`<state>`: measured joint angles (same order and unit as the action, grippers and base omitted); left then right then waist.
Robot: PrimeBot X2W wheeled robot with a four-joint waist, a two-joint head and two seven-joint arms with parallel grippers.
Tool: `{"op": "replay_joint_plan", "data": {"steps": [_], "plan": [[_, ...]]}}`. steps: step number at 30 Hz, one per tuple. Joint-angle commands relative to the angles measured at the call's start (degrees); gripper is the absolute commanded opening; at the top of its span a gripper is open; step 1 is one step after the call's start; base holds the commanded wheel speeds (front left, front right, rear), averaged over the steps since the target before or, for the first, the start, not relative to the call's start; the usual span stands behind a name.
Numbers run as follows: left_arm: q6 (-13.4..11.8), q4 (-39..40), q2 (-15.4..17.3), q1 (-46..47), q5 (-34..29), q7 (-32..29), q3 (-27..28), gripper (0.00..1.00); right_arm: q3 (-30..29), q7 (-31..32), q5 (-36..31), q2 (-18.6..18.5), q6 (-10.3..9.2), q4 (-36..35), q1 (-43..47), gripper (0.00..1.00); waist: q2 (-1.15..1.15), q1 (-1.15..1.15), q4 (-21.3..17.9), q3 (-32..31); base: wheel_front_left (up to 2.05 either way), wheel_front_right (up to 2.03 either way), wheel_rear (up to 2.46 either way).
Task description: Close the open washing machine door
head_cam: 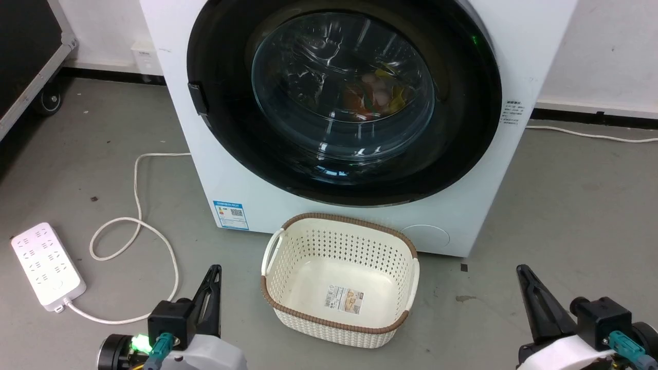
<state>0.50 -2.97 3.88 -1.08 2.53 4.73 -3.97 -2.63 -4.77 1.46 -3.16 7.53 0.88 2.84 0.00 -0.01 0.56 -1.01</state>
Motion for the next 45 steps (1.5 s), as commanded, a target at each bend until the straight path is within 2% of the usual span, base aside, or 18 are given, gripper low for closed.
{"op": "replay_joint_plan", "data": {"steps": [1, 45], "plan": [[-0.29, 0.44, -0.32, 0.74, -0.50, -0.35, 0.50, 0.00, 0.28, 0.37, -0.49, 0.20, -0.03, -0.42, -1.11, 0.00, 0.00, 0.01, -0.02, 0.05, 0.00, 0.00, 0.00], [-0.50, 2.97, -1.01, 1.08, -2.53, -4.73, 3.97, 0.00, 2.63, 4.77, -1.46, 0.28, -0.04, -0.88, -2.84, 0.00, 0.00, 0.01, -0.56, 1.01, 0.00, 0.00, 0.00]]}}
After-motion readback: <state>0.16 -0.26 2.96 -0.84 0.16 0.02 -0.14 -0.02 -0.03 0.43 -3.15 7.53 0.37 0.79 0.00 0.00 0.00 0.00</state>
